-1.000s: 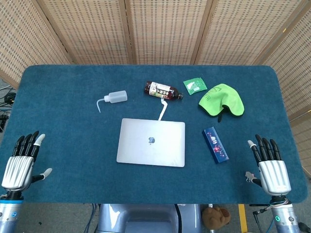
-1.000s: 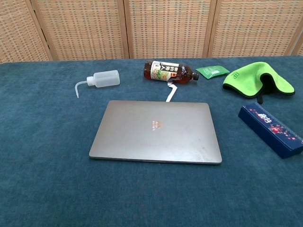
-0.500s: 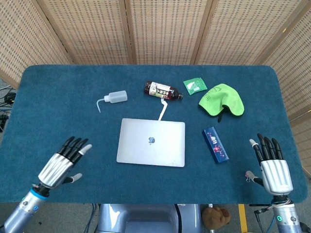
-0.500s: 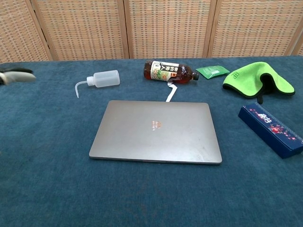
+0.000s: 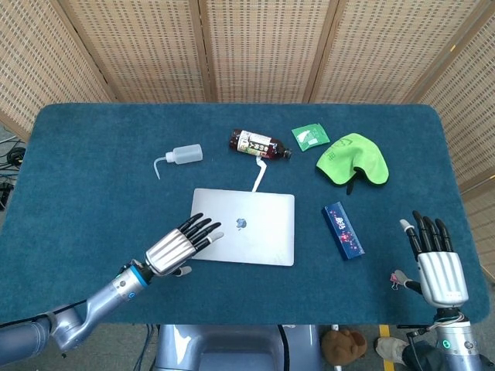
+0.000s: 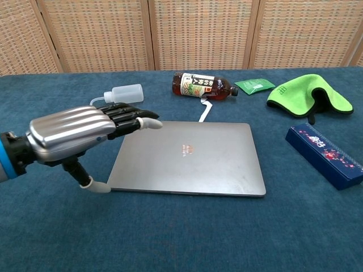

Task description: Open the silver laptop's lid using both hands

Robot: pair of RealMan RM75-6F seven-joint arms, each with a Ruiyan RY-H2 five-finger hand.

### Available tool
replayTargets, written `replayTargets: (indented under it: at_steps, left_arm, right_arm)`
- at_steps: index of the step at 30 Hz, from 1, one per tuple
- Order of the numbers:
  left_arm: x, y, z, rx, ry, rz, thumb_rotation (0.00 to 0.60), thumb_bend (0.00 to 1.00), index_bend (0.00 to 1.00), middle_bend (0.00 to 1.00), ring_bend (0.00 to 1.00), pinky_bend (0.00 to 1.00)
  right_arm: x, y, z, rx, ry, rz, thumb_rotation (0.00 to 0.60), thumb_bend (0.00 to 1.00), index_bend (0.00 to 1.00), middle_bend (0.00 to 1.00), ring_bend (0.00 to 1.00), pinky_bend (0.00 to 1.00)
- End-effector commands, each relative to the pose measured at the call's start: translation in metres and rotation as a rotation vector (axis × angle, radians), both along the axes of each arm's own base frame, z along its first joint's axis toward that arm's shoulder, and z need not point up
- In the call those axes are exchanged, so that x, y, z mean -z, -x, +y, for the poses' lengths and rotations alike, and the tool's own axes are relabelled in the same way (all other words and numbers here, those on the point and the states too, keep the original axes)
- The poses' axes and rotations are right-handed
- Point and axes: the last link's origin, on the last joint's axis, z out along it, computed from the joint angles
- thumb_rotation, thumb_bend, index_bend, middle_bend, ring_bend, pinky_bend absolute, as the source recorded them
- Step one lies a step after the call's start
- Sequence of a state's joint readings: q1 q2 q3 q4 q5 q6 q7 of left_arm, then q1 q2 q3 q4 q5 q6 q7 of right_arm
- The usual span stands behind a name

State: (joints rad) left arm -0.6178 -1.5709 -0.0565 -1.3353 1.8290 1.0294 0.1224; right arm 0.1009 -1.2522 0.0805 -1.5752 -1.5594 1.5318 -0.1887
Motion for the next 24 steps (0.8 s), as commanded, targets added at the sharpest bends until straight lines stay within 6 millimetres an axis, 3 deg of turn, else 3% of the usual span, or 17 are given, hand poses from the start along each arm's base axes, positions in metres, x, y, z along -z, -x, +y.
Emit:
replayTargets:
  at_steps: [1, 10, 24]
  left_arm:
    - [0.012, -0.017, 0.005, 0.01, 0.002, 0.012, 0.6, 0.06, 0.0, 0.0, 0.0, 0.0]
    - [0.041, -0.044, 0.005, 0.005, 0.027, 0.037, 0.6, 0.06, 0.0, 0.0, 0.0, 0.0]
    - [0.075, -0.063, 0.013, -0.035, 0.028, 0.047, 0.6, 0.06, 0.0, 0.0, 0.0, 0.0]
  right_arm:
    - [0.0, 0.0, 0.0, 0.0, -0.001, -0.002, 0.6, 0.05, 0.09, 0.0, 0.0, 0.0]
    - [-0.001, 0.0, -0.001, 0.0, -0.008, -0.012, 0.6, 0.05, 0.09, 0.0, 0.0, 0.0]
    - [-0.005, 0.004, -0.004, 0.014, -0.012, -0.043, 0.6, 0.05, 0.09, 0.0, 0.0, 0.0]
